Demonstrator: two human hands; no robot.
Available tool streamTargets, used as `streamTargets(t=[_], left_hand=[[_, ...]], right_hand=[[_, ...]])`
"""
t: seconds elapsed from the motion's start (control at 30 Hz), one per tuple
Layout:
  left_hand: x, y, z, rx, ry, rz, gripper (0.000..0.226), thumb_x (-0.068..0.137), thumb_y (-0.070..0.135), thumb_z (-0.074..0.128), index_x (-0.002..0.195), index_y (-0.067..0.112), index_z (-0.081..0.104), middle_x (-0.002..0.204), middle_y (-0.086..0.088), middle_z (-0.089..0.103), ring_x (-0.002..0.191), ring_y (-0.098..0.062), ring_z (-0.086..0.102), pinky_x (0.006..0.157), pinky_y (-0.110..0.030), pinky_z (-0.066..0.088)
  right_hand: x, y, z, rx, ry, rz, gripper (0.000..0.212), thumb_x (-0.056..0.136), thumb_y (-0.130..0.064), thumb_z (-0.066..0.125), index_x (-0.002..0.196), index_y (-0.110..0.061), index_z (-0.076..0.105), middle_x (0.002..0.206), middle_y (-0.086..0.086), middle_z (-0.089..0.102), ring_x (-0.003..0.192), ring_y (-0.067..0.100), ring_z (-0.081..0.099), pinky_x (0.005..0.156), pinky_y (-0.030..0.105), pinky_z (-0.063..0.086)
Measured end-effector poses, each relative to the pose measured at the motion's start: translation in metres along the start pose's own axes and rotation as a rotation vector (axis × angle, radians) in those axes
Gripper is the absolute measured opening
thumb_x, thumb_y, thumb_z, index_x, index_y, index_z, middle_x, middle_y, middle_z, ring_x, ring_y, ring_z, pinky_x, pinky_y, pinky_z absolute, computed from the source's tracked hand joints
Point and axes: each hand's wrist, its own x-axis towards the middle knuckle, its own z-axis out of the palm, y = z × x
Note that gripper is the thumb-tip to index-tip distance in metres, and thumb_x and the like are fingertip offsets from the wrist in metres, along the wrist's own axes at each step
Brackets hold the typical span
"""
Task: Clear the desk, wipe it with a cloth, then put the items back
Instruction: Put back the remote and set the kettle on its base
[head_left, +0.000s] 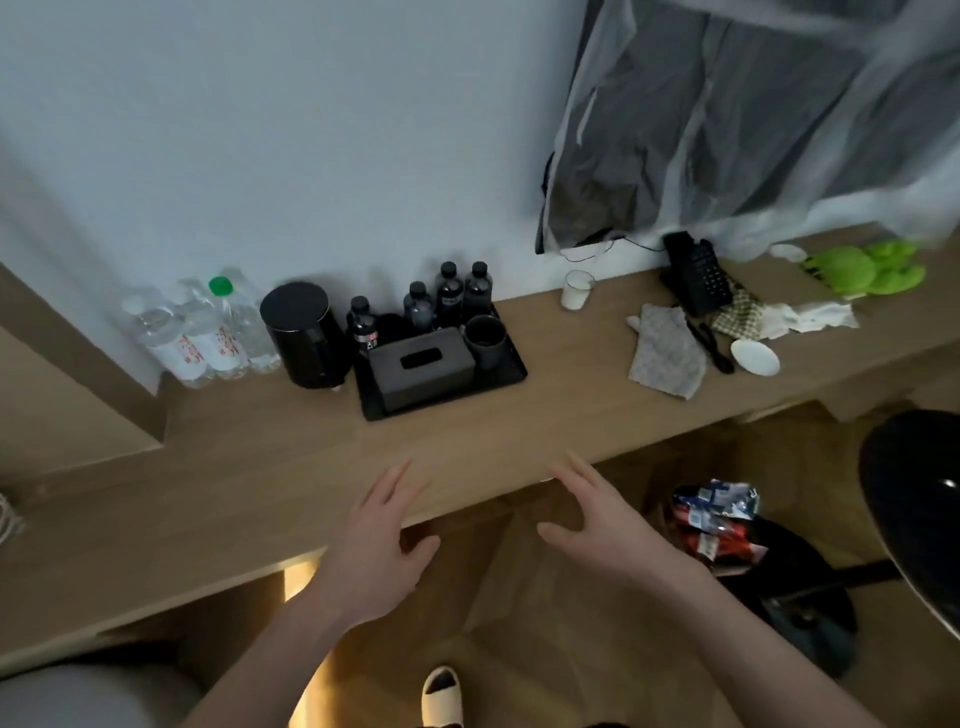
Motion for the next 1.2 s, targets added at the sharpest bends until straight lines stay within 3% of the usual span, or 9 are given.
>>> streamTargets(t=[0.23, 0.4, 0.53, 0.67, 0.73, 1.0, 1.2], left_hand=[[-0.016, 0.088, 0.023, 0.110, -0.032, 0.164, 0.072, 0.098, 0.048, 0.060, 0.157, 0.048, 0.018, 0.167, 0.025, -0.001, 0.157, -0.009, 0.003, 0.126, -0.037, 0.009], [-0.031, 0.189, 0.065, 0.127, -0.042, 0.338, 0.079, 0.099, 0.045, 0.058, 0.158, 0.052, 0.006, 0.168, 0.022, -0.001, 0.156, -0.008, 0.007, 0.128, -0.036, 0.016], [-0.048, 0.282, 0.108, 0.088, -0.008, 0.432, 0.076, 0.097, 0.041, 0.062, 0.157, 0.051, 0.016, 0.167, 0.027, -0.001, 0.156, -0.008, 0.011, 0.127, -0.041, 0.022], [-0.074, 0.374, 0.169, 0.054, -0.024, 0.474, 0.070, 0.096, 0.045, 0.064, 0.155, 0.050, 0.026, 0.166, 0.027, 0.002, 0.156, -0.007, 0.008, 0.128, -0.041, 0.021], [-0.089, 0.411, 0.200, 0.037, -0.050, 0.494, 0.070, 0.096, 0.047, 0.064, 0.154, 0.051, 0.026, 0.166, 0.029, -0.001, 0.157, -0.007, 0.005, 0.127, -0.043, 0.023], [-0.112, 0.481, 0.278, 0.187, -0.194, 0.534, 0.067, 0.096, 0.050, 0.060, 0.154, 0.048, 0.026, 0.168, 0.024, 0.000, 0.157, -0.009, 0.003, 0.128, -0.042, 0.017], [-0.076, 0.536, 0.322, 0.259, -0.224, 0.545, 0.066, 0.097, 0.047, 0.060, 0.155, 0.043, 0.030, 0.170, 0.018, 0.006, 0.157, -0.012, 0.009, 0.128, -0.037, 0.017]], right_hand=[[-0.098, 0.054, -0.037, 0.019, 0.177, 0.035, 0.078, 0.095, -0.053, 0.064, 0.158, -0.050, 0.019, 0.168, -0.027, -0.002, 0.157, 0.009, 0.010, 0.126, 0.038, 0.027], [-0.186, 0.126, -0.077, 0.054, 0.284, 0.047, 0.077, 0.094, -0.056, 0.065, 0.155, -0.057, 0.019, 0.164, -0.036, -0.004, 0.156, 0.004, 0.013, 0.124, 0.040, 0.033], [-0.262, 0.193, -0.110, 0.044, 0.354, 0.048, 0.077, 0.093, -0.056, 0.065, 0.155, -0.058, 0.019, 0.164, -0.036, -0.001, 0.155, 0.005, 0.018, 0.121, 0.041, 0.038], [-0.343, 0.264, -0.137, 0.038, 0.411, 0.095, 0.075, 0.095, -0.054, 0.064, 0.156, -0.055, 0.022, 0.164, -0.034, 0.003, 0.152, 0.000, 0.019, 0.118, 0.025, 0.032], [-0.371, 0.297, -0.148, 0.009, 0.449, 0.104, 0.074, 0.094, -0.058, 0.063, 0.156, -0.054, 0.023, 0.165, -0.032, 0.005, 0.153, 0.001, 0.020, 0.119, 0.027, 0.032], [-0.436, 0.397, -0.175, 0.044, 0.471, 0.162, 0.070, 0.094, -0.055, 0.064, 0.154, -0.053, 0.028, 0.166, -0.029, 0.009, 0.153, 0.006, 0.025, 0.121, 0.035, 0.037], [-0.447, 0.464, -0.203, 0.077, 0.469, 0.219, 0.071, 0.093, -0.054, 0.065, 0.154, -0.052, 0.028, 0.166, -0.028, 0.011, 0.151, 0.004, 0.027, 0.116, 0.027, 0.035]])
